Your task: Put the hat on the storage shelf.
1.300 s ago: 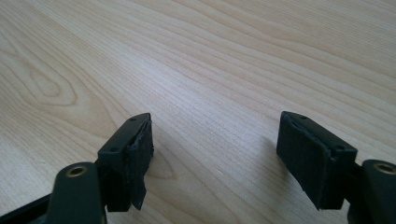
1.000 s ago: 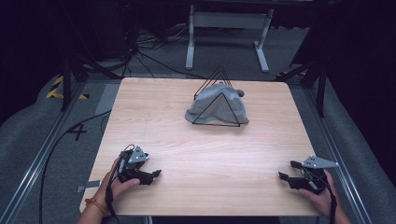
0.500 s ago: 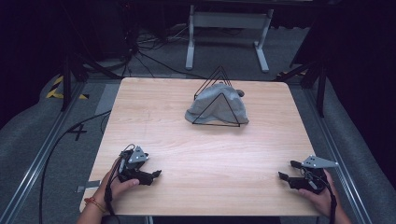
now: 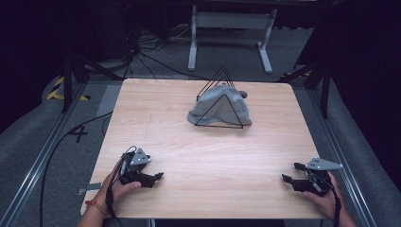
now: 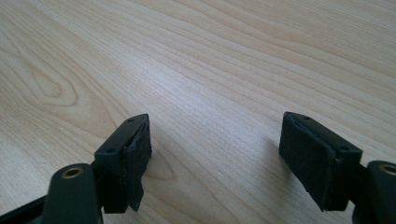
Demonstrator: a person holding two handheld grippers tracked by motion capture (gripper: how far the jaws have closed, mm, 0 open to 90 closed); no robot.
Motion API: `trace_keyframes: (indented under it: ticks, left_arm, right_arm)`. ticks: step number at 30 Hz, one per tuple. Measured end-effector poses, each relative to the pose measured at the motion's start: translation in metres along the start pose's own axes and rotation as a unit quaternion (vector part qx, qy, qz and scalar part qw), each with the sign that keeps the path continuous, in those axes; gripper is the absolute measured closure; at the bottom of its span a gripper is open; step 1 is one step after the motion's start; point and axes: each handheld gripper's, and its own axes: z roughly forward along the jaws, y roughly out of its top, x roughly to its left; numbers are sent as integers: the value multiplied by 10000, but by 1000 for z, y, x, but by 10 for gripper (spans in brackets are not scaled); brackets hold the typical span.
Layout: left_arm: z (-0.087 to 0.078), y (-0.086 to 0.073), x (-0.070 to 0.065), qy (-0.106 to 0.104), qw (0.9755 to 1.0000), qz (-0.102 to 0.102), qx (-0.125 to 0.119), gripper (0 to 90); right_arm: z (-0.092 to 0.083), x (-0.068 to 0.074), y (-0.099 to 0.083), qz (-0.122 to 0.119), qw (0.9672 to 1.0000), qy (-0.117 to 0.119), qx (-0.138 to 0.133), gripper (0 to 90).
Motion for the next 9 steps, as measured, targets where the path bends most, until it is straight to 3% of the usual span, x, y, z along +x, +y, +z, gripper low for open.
trace_keyframes:
  ticks: [9]
  left_arm:
    - [0, 0, 0, 1, 10000, 1, 1, 155]
  right_arm:
    - [0, 0, 0, 3, 10000, -27, 10, 251]
